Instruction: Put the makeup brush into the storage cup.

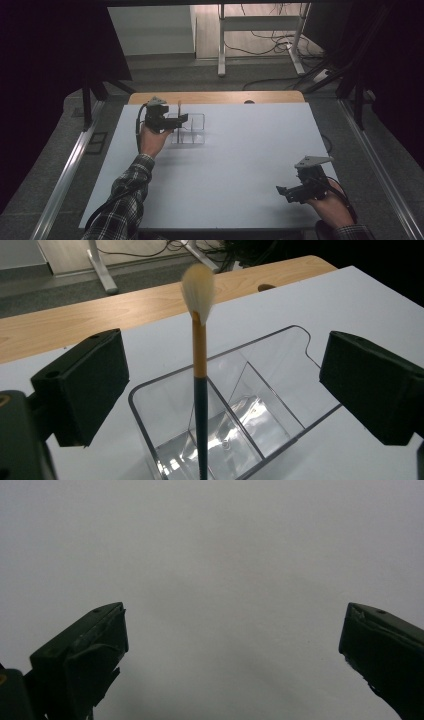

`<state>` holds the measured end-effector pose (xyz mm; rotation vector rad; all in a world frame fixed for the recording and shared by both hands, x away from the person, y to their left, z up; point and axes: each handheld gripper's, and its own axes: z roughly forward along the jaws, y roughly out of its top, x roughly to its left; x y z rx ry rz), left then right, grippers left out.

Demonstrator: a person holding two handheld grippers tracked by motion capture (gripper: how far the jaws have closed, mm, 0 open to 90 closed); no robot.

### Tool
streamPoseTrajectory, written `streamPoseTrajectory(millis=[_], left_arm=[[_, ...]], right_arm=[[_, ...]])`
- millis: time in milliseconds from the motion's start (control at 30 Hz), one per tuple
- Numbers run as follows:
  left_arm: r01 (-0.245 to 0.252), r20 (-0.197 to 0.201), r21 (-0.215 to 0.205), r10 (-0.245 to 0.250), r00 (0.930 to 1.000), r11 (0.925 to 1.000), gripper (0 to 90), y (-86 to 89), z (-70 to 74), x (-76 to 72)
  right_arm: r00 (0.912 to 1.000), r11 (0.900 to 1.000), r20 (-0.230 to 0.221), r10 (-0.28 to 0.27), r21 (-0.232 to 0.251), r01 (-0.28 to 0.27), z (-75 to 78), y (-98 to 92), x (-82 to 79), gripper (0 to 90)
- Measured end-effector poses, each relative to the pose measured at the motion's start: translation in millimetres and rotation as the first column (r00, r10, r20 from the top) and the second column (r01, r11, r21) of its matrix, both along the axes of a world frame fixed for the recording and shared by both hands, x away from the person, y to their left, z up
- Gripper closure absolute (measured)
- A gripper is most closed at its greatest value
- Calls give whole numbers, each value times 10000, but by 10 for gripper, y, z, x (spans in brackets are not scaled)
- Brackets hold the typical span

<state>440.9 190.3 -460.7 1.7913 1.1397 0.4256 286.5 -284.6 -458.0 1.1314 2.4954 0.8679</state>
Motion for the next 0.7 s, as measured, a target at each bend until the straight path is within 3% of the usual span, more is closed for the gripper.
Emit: streamPoseTrajectory(millis=[700], left_arm=[[392, -202, 302, -386, 9990, 9988, 30, 9, 36, -55]], right_arm=[[10000, 10000, 4, 12, -13, -12, 1, 1, 1, 0]])
